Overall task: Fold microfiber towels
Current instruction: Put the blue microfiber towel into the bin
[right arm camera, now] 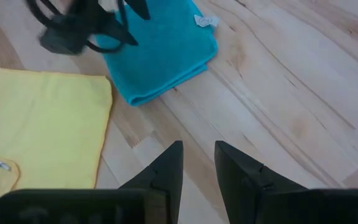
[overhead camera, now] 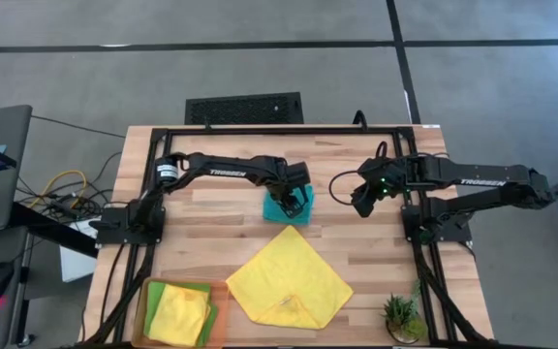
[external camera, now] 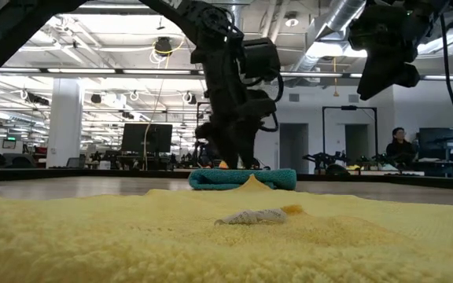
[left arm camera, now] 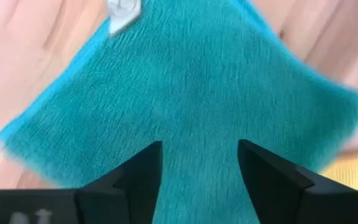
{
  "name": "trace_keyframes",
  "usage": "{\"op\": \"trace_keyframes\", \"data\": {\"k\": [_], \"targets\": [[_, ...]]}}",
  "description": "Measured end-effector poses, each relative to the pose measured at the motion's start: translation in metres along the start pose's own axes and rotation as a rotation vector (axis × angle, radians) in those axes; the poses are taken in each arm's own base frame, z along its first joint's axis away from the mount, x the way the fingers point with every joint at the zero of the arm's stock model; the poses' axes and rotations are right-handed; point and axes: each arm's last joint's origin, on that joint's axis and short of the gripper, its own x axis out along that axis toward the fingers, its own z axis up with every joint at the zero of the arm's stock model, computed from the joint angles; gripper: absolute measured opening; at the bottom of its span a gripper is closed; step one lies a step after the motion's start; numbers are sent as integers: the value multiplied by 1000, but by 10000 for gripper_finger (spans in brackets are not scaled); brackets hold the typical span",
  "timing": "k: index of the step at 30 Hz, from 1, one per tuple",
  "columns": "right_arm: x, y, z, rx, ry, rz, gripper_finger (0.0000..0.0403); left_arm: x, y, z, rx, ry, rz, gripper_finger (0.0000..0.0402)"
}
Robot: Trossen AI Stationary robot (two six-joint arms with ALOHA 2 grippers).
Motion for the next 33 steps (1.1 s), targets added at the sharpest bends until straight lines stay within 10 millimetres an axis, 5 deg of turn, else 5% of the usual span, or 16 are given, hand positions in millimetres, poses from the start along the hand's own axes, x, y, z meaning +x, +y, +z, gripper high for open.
{"op": "trace_keyframes", "data": {"k": [6, 20, 33], "targets": [[0, 0, 0, -1, 1, 1, 116, 23, 1, -1, -34, 24, 27, 221], [0, 0, 0, -1, 4, -1, 116, 37, -4, -6, 103, 40, 105, 216], [0, 0, 0, 0, 4, -1, 116, 38, 0, -6, 50, 41, 124, 12]]}}
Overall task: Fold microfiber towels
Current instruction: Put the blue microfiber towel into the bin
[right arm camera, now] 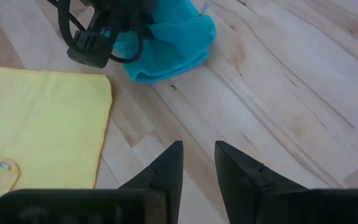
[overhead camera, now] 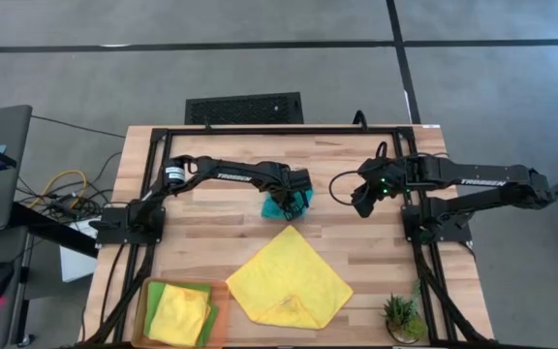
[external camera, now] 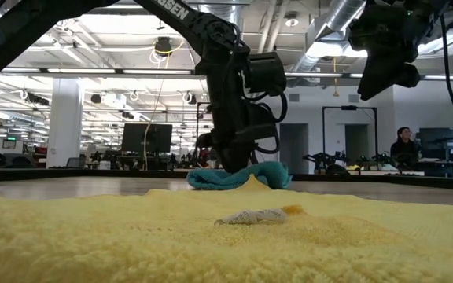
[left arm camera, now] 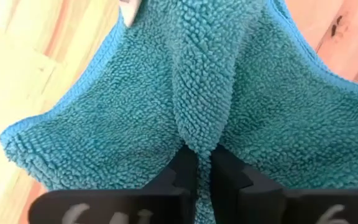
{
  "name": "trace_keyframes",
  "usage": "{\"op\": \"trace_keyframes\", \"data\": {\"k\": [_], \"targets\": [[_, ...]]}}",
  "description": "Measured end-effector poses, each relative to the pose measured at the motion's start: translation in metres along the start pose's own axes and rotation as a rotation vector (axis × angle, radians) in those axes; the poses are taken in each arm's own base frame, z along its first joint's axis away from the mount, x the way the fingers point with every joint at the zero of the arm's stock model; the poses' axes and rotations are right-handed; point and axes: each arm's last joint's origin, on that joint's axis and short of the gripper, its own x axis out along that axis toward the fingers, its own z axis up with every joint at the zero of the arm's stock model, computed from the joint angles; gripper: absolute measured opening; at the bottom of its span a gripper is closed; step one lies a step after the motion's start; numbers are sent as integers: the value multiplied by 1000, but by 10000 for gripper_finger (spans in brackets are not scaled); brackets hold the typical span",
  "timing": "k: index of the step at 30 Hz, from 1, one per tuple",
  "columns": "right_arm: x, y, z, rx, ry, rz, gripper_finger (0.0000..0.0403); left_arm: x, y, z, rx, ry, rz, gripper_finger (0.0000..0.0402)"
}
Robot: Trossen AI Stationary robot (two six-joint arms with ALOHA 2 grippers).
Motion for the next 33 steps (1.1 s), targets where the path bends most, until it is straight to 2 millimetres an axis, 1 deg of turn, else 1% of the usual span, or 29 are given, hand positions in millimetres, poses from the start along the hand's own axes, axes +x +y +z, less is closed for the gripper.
{"op": "trace_keyframes", "data": {"k": [3, 9, 10, 13, 17, 20, 22, 24, 28, 33], "targets": [[0, 0, 0, 0, 0, 0, 116, -2, 0, 0, -7, 4, -6, 11], [0, 0, 0, 0, 0, 0, 116, -21, 4, -6, -59, 43, -12, 4], [0, 0, 0, 0, 0, 0, 116, -28, 5, -6, -64, 37, -16, 3], [0, 0, 0, 0, 0, 0, 116, -55, 8, -9, -63, 26, -21, 2], [0, 0, 0, 0, 0, 0, 116, -78, 8, -20, -47, 70, -5, 2], [0, 0, 0, 0, 1, 0, 116, -104, 8, -28, -47, 65, -10, 1], [0, 0, 0, 0, 4, 6, 116, -116, 7, -33, -52, 72, -8, 1], [0, 1, 0, 0, 11, 18, 116, -126, 5, -40, -58, 88, -4, 1], [0, 1, -1, 0, 17, 27, 116, -153, -1, -56, -68, 99, -12, 1], [0, 1, -1, 0, 17, 28, 116, -180, -13, -81, -96, 150, -12, 0]]}}
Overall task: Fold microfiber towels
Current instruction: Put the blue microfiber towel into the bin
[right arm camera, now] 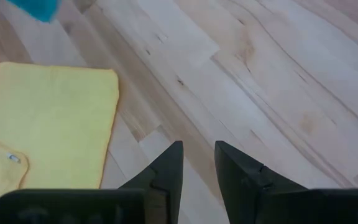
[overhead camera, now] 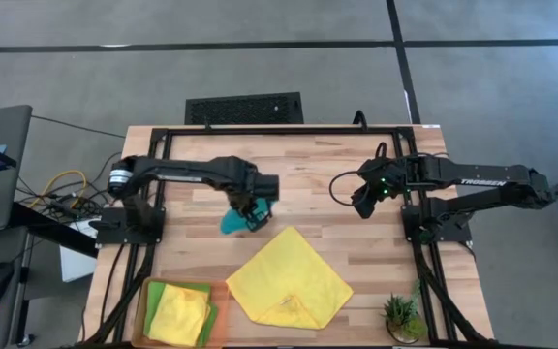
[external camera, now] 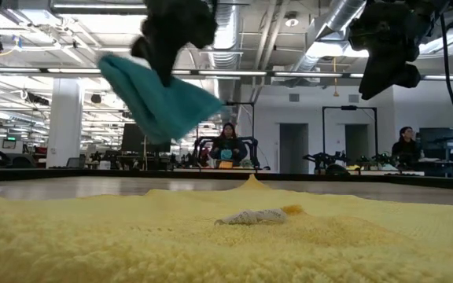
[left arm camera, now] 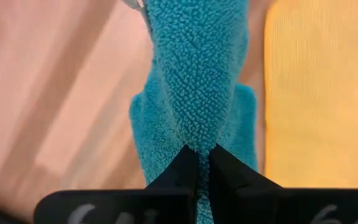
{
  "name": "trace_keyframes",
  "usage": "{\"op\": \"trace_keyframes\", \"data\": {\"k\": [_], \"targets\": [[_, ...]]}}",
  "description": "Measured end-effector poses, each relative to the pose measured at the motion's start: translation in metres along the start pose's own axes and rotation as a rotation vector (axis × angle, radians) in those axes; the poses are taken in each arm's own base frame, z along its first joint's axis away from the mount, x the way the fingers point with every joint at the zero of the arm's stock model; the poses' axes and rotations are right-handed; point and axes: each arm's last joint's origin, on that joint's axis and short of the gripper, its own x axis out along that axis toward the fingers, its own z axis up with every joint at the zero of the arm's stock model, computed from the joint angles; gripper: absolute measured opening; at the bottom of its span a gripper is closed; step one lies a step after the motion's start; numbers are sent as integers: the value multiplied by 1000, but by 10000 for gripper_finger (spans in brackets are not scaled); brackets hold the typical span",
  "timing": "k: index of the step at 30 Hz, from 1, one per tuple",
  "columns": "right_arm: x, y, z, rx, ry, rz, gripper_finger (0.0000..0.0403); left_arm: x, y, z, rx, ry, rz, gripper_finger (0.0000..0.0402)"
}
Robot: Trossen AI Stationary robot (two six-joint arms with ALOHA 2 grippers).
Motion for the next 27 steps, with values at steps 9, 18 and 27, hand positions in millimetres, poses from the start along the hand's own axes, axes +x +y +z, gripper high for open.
{"op": "trace_keyframes", "data": {"k": [9, 18, 27], "targets": [[0, 0, 0, 0, 0, 0, 116, -39, -24, -73, -86, 110, 21, 0], [0, 1, 0, -1, 3, 20, 116, -52, -68, -142, -155, 175, -38, 0], [0, 6, 1, -19, -13, 46, 116, -38, -91, -208, -268, 345, 48, 0]]}}
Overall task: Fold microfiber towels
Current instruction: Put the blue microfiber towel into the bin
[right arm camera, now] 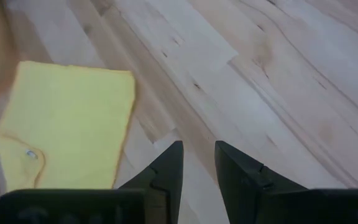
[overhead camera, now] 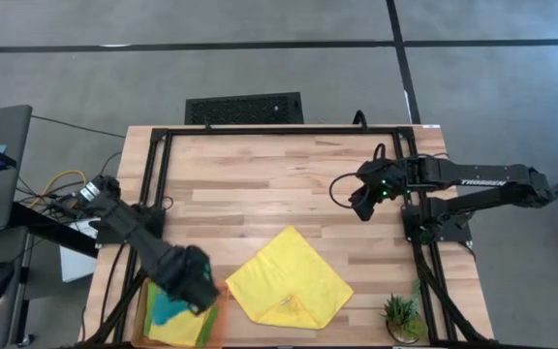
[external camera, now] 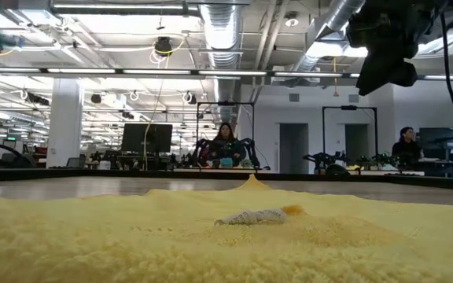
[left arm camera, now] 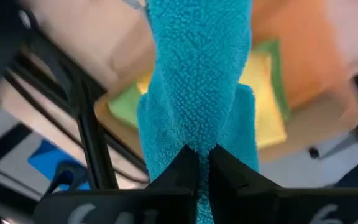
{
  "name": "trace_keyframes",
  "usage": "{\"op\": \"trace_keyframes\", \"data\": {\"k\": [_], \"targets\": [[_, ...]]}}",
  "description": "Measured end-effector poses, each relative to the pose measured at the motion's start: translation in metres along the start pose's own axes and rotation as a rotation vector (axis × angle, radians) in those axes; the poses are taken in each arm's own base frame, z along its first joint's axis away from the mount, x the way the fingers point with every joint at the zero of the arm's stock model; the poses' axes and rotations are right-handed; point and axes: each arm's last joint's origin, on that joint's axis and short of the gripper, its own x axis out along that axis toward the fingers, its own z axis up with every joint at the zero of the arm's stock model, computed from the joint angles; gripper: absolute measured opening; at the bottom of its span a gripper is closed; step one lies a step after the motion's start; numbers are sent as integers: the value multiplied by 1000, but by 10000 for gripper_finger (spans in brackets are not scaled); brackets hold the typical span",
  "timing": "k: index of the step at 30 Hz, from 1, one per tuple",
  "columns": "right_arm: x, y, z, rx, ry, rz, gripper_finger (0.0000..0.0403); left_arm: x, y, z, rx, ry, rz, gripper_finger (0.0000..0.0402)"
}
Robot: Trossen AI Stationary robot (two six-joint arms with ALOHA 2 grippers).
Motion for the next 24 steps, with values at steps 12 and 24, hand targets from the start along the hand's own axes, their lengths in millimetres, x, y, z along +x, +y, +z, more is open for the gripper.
{"op": "trace_keyframes", "data": {"k": [12, 24], "targets": [[-1, 17, 0, -60, -57, 93, 116, 37, -10, -29, -31, 4, -45, 0], [-1, 17, 0, -46, -54, 95, 116, 55, -11, -24, -21, 15, -45, 72]]}}
